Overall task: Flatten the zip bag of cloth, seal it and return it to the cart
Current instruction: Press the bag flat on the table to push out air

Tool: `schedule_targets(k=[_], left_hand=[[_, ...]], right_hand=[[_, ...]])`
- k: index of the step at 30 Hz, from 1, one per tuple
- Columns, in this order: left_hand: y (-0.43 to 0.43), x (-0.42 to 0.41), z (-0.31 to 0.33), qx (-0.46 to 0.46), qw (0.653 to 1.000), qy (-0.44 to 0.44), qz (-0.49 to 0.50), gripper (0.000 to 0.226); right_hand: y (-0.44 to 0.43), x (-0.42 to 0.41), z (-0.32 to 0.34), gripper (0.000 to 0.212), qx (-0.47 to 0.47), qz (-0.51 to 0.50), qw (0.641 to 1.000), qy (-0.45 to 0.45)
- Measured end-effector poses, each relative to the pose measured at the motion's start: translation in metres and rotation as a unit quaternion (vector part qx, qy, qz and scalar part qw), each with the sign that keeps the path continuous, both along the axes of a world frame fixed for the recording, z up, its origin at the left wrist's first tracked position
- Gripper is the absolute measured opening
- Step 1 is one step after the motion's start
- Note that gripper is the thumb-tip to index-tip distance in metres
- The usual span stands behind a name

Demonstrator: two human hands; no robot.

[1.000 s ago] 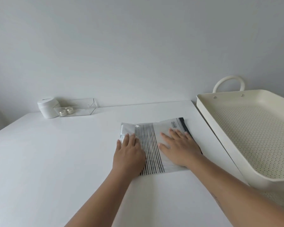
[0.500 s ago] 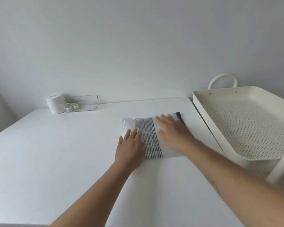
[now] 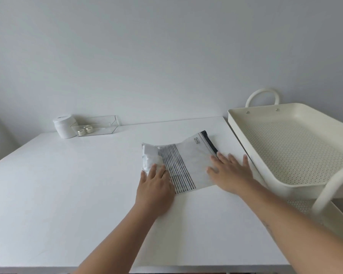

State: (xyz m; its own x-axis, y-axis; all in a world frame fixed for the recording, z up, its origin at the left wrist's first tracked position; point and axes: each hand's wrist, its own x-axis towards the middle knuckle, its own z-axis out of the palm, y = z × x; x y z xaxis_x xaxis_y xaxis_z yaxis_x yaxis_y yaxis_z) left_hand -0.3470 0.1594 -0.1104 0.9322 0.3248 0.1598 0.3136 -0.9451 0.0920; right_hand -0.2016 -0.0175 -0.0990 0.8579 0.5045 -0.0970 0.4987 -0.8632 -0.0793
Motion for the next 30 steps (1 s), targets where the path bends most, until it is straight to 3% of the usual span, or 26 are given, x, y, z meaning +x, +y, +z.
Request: schedule_targets(k=[3, 5, 8, 12, 15, 24, 30], left_hand=[[-0.011, -0.009, 0.002, 0.013, 1.0, 0.006, -0.024, 0.04], [-0.017, -0.011, 0.01, -0.005, 0.999, -0.044, -0.006, 0.036], [-0.017, 0.003, 0.024, -0.008, 0.993, -0.119, 0.018, 0.033], [0.002, 0.035, 0.032, -0.023, 1.0, -0.012, -0.009, 0.051], [0.014, 0.044, 0.019, -0.033, 0.998, 0.059, -0.004, 0.052], [0.011, 0.043, 0.0, 0.005, 0.997, 0.044, 0.068, 0.057], [0.014, 0.043, -0.001, -0.011, 0.996, 0.05, 0.067, 0.059]], right_hand=[[0.012, 0.004, 0.041, 0.049, -0.039, -0.013, 0.999, -0.031], [0.027, -0.001, 0.062, 0.035, 0.021, 0.016, 0.997, -0.072], [0.055, -0.016, 0.055, 0.035, 0.114, 0.084, 0.984, -0.109], [0.084, -0.023, 0.016, 0.049, 0.119, 0.109, 0.987, 0.017], [0.088, -0.013, -0.008, 0.05, 0.091, 0.12, 0.988, 0.026], [0.056, 0.028, -0.026, 0.067, 0.071, 0.053, 0.996, -0.019], [0.009, 0.059, -0.015, 0.068, -0.001, -0.032, 0.999, -0.004]])
